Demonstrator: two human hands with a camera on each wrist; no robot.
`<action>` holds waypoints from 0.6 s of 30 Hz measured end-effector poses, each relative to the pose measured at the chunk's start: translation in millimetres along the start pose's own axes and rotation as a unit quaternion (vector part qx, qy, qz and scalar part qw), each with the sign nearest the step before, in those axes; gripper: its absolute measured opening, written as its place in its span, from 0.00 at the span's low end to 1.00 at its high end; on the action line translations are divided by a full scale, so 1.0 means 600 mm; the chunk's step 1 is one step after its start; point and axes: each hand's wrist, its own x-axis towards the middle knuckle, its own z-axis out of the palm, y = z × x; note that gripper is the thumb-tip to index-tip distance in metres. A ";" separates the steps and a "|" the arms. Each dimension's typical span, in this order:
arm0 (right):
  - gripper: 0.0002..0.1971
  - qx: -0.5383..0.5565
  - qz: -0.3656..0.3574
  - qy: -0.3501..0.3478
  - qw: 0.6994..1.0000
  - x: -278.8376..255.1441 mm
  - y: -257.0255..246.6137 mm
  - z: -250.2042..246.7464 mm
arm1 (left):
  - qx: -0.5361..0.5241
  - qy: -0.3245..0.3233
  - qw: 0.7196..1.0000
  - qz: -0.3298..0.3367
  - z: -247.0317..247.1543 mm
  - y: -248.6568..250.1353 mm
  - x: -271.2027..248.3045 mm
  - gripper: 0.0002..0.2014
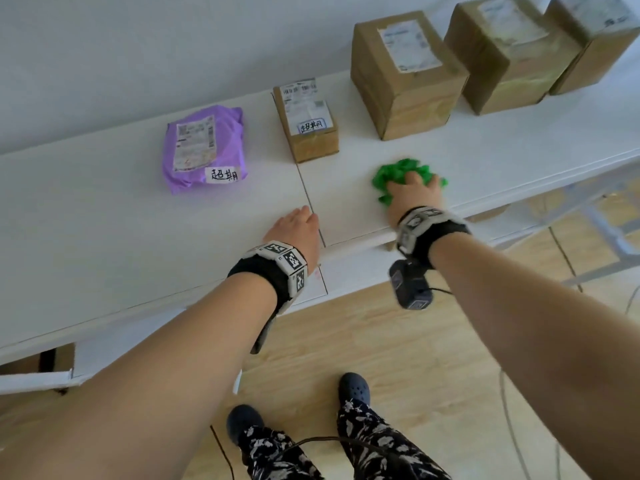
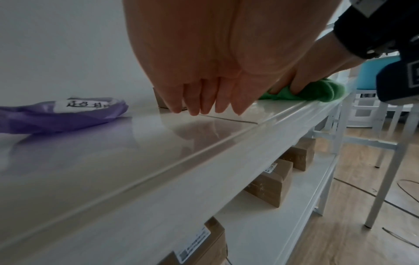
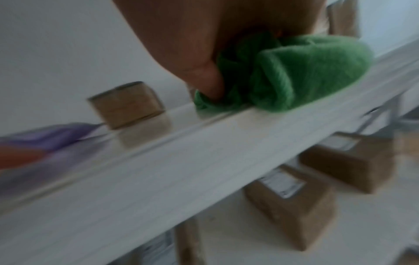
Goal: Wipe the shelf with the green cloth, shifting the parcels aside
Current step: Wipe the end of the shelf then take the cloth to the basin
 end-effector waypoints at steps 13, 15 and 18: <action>0.27 0.029 0.007 0.025 0.999 0.080 0.181 -0.043 | 0.165 -0.088 0.982 -0.030 -0.037 0.038 0.072 0.21; 0.26 0.039 0.063 0.005 0.997 0.111 0.185 -0.048 | 0.171 -0.104 0.979 -0.043 -0.038 0.041 0.080 0.22; 0.25 0.029 0.046 -0.004 0.998 0.110 0.115 -0.042 | 0.169 -0.118 0.977 -0.051 -0.041 0.049 0.087 0.21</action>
